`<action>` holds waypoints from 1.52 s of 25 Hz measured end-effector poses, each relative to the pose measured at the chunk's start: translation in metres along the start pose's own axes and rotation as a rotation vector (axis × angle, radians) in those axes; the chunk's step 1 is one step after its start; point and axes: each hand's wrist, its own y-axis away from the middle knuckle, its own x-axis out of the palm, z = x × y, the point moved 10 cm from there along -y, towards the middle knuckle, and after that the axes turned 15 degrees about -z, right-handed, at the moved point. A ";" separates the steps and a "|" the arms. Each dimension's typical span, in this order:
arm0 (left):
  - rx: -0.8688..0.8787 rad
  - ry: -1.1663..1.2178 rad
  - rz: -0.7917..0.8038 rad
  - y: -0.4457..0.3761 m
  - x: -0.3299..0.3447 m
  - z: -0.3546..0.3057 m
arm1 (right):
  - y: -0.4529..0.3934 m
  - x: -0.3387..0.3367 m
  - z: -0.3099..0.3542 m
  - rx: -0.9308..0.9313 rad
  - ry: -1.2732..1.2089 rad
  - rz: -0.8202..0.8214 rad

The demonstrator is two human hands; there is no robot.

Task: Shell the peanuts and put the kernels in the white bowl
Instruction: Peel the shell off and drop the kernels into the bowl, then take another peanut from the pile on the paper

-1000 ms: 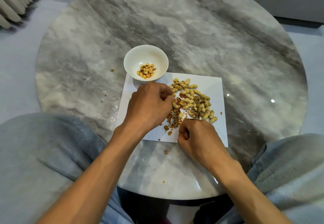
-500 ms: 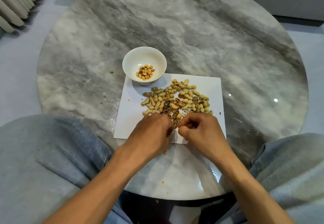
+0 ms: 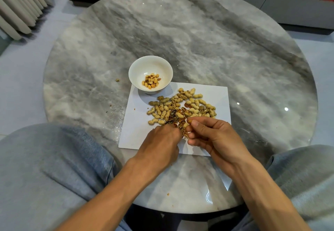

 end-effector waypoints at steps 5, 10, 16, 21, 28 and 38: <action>-0.108 0.179 -0.014 -0.001 0.005 0.014 | -0.013 0.039 0.044 -0.229 0.135 -0.023; -0.133 0.240 0.029 0.000 0.010 0.016 | -0.051 0.092 0.090 -0.320 0.245 -0.045; -0.101 0.257 0.045 -0.001 0.013 0.010 | -0.045 0.008 0.080 -0.282 0.327 -0.193; -0.079 0.261 -0.021 -0.002 0.007 0.012 | -0.022 -0.061 0.074 -0.282 0.371 -0.373; -0.058 0.243 -0.139 -0.004 -0.009 0.010 | -0.019 -0.065 0.080 -0.497 0.724 -0.443; -0.556 0.684 -0.593 -0.046 -0.088 0.086 | -0.033 -0.044 0.049 -0.656 1.357 -0.325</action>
